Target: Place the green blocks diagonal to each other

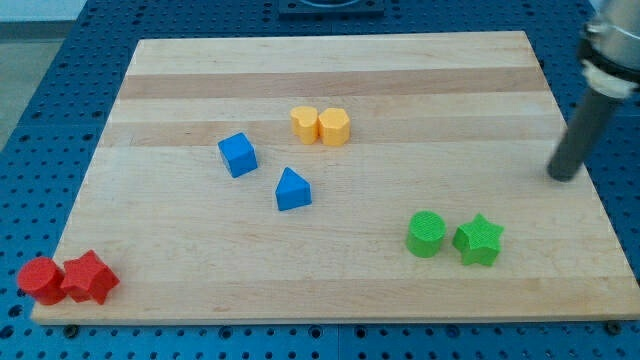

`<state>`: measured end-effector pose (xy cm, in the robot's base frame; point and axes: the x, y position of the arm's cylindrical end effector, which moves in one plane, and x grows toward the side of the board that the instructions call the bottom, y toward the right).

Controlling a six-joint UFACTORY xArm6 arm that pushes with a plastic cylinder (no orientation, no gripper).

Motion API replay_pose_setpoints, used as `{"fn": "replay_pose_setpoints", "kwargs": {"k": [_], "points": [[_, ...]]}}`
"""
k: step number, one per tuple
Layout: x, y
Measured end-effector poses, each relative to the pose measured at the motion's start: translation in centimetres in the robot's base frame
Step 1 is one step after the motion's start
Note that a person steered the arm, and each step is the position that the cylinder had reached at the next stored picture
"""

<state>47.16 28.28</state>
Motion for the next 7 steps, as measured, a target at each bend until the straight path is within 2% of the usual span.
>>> {"fn": "replay_pose_setpoints", "kwargs": {"k": [1,2,3,5,7], "points": [[5.2,3.1],[10.7,1.3],[14.4,-4.5],[14.5,-15.9],[6.6,-16.9]]}}
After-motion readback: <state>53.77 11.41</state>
